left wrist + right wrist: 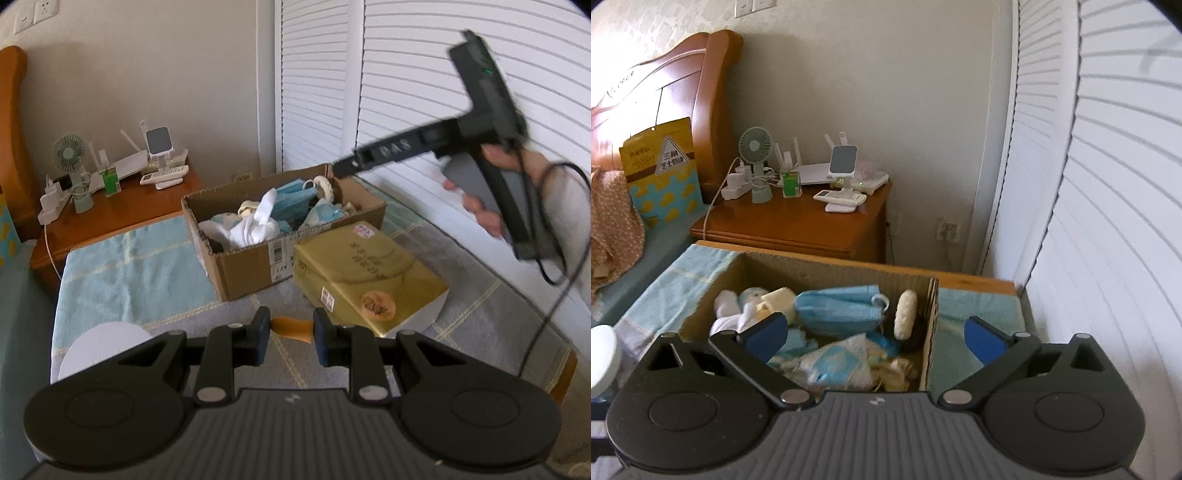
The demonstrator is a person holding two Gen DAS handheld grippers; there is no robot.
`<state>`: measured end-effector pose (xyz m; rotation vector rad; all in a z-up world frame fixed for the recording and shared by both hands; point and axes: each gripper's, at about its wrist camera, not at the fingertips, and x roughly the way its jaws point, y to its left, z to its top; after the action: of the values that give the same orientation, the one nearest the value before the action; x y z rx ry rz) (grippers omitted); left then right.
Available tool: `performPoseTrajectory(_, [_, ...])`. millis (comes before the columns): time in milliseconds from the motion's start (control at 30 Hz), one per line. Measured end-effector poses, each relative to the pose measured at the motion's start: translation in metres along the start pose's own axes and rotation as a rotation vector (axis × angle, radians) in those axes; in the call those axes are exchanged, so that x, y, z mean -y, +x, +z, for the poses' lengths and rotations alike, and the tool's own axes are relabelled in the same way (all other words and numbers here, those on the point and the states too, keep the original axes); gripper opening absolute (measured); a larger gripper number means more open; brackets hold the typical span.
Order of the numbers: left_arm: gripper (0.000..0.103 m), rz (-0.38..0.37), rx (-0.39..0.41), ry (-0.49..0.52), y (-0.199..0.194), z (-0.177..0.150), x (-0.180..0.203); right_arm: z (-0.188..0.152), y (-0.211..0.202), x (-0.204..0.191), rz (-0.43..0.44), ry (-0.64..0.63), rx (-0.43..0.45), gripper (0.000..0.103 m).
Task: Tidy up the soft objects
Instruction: 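Carry the orange piece into the cardboard box and open the left tool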
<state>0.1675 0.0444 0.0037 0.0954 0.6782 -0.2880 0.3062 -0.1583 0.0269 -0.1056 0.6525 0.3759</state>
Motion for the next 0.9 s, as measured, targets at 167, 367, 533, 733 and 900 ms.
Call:
performPoseTrajectory(167, [0.023,-0.001,0.014,-0.013,0.004,0.019,-0.002,-0.02,-0.027,-0.006,-0.017,0.001,-0.018,0.103])
performPoseTrajectory(367, [0.023,-0.007,0.033,-0.019,0.02,0.052,0.0,-0.054,-0.058,-0.015,-0.064,0.014,-0.013,0.103])
performPoseTrajectory(533, [0.023,-0.057,0.052,-0.046,0.044,0.091,0.001,-0.074,-0.075,-0.014,-0.049,0.058,-0.009,0.103])
performPoseTrajectory(733, [0.024,-0.142,-0.017,-0.107,0.091,0.129,-0.007,-0.081,-0.084,-0.007,-0.043,0.093,-0.008,0.103])
performPoseTrajectory(900, [0.024,-0.144,-0.088,-0.136,0.123,0.141,-0.003,-0.083,-0.087,-0.002,-0.025,0.122,-0.003,0.103])
